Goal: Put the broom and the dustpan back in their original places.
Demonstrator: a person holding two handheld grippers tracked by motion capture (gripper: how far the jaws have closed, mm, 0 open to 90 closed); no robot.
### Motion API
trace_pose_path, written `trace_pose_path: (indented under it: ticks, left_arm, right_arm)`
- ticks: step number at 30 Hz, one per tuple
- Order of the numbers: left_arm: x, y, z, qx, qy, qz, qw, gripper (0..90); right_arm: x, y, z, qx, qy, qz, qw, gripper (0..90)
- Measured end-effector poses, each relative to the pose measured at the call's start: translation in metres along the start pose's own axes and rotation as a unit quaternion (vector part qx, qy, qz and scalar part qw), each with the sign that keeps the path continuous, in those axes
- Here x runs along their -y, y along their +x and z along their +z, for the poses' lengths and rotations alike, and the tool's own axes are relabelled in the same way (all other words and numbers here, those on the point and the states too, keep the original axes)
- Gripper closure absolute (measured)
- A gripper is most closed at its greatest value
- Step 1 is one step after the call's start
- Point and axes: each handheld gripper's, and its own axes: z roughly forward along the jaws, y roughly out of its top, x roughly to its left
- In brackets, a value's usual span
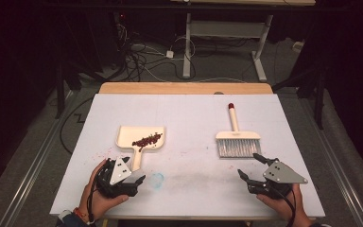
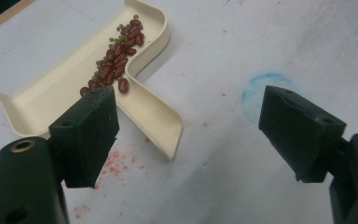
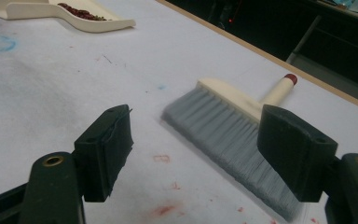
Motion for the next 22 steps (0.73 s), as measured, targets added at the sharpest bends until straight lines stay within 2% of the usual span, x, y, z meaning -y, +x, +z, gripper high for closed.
trace_pose_path:
  ticks: [12,16,18,22]
  left_arm:
    - [-0.0019,0.0025,0.0024,-0.001,0.001,-0.003,1.0000,19.6]
    - [-0.0028,0.0053,0.0047,0.002,-0.005,-0.011,0.9999,19.6]
    - [-0.0021,0.0071,0.0065,-0.001,-0.006,-0.005,1.0000,19.6]
    - [-0.0006,0.0088,0.0061,-0.001,-0.007,-0.016,0.9998,19.6]
  right_arm:
    - [0.0001,-0.0006,0.0005,0.000,0.000,-0.001,1.0000,26.8]
    - [-0.0010,-0.0026,0.0018,0.002,-0.002,0.002,1.0000,26.5]
    - [-0.0030,-0.0043,0.0041,0.003,-0.007,0.002,1.0000,26.2]
    - [-0.0045,-0.0055,0.0066,-0.001,-0.009,0.010,0.9999,25.6]
